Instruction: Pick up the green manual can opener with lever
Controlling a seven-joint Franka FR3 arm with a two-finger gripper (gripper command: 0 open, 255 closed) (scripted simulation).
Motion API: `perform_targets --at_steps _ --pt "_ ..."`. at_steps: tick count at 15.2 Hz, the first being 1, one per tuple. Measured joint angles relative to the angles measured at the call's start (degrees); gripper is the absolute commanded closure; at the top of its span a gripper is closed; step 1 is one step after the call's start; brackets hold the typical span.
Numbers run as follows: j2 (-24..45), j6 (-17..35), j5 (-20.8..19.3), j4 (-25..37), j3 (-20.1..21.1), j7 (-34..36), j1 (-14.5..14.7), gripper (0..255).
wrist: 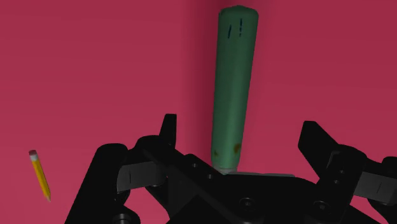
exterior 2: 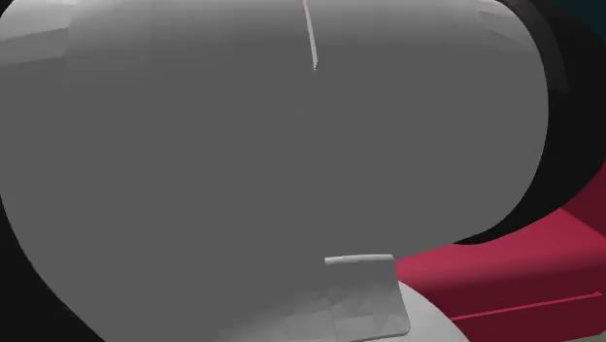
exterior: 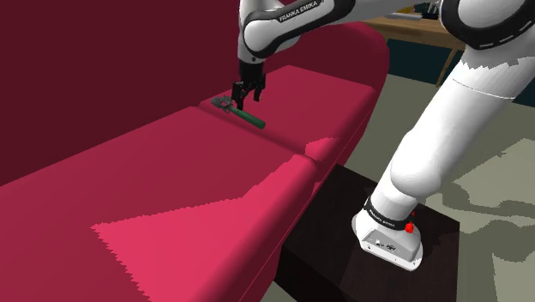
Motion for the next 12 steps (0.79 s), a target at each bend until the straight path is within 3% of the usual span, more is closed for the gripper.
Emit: perform_targets --at_steps 4,11,12 --pt "7.3 1.8 -1.2 6.4 0.1 -0.3 0.0 0" --pt "10.4 6.6 -1.8 4.9 0.1 0.1 0.1 0" --pt "10.5 6.9 -1.8 4.7 0.1 0.1 0.1 255"
